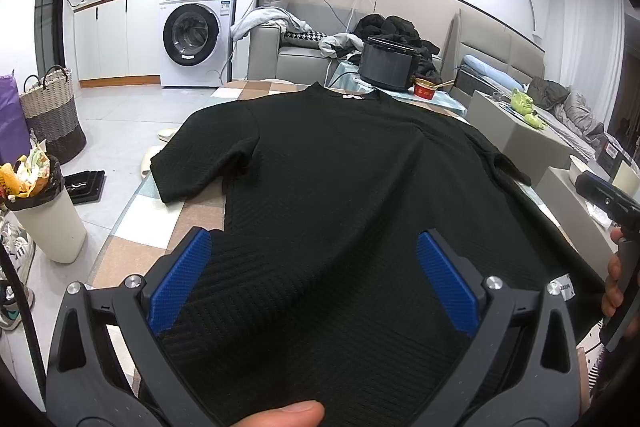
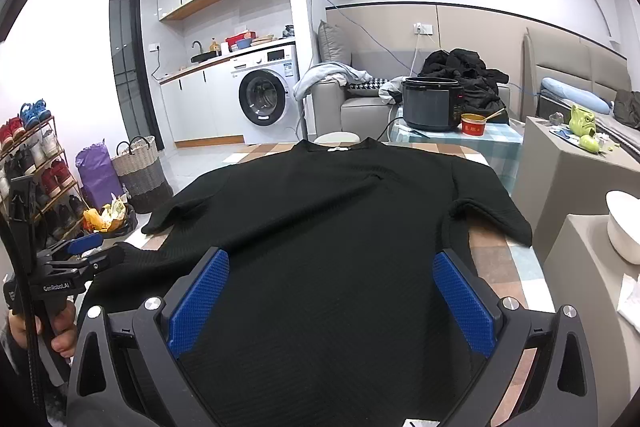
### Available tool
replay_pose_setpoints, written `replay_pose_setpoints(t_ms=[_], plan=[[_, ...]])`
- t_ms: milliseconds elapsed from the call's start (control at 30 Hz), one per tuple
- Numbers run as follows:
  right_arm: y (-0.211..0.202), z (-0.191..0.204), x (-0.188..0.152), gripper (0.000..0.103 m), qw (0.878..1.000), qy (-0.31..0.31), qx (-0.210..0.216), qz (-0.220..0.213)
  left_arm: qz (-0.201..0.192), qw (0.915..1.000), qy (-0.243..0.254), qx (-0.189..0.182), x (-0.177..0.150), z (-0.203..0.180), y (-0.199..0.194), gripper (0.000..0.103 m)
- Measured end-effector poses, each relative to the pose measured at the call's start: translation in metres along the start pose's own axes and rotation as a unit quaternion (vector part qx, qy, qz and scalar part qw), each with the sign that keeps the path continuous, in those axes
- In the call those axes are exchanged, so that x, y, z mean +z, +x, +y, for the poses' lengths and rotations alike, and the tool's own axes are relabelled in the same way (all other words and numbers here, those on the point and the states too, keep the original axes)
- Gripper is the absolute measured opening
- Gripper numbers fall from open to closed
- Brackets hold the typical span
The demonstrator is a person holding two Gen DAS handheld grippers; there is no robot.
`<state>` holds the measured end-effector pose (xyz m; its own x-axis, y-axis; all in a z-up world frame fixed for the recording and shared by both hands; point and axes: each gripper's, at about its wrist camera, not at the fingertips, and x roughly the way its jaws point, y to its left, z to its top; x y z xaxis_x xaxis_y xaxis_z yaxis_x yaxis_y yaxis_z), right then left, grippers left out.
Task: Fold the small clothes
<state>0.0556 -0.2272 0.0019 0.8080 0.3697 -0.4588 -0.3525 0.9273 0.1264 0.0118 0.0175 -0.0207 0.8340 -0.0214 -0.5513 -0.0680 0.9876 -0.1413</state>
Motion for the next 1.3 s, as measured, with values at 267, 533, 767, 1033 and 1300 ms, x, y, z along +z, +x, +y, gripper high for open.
replay_pose_setpoints(t_ms=[267, 533, 767, 1033, 1300], plan=[[0.0003, 0.0006, -0.0004, 0.103, 1.0, -0.001, -0.003, 0.003, -0.001, 1.0, -0.001, 0.004, 0.0021, -0.0024, -0.0043, 0.102], [0.002, -0.0022, -0.0003, 0.103, 1.0, 0.002, -0.006, 0.005, 0.001, 1.0, -0.002, 0.006, 0.0029, -0.0025, -0.0032, 0.102], [0.0023, -0.0018, -0.0007, 0.103, 1.0, 0.003, -0.006, 0.008, 0.0, 1.0, -0.001, 0.006, 0.0033, -0.0023, -0.0026, 0.102], [0.0056, 0.0007, -0.0012, 0.103, 1.0, 0.004, -0.009, 0.013, 0.002, 1.0, -0.001, 0.006, 0.002, -0.0024, -0.0018, 0.102], [0.0059, 0.0003, -0.001, 0.103, 1.0, 0.009, -0.007, 0.01, 0.002, 1.0, -0.003, 0.005, 0.0013, -0.0029, -0.0012, 0.102]])
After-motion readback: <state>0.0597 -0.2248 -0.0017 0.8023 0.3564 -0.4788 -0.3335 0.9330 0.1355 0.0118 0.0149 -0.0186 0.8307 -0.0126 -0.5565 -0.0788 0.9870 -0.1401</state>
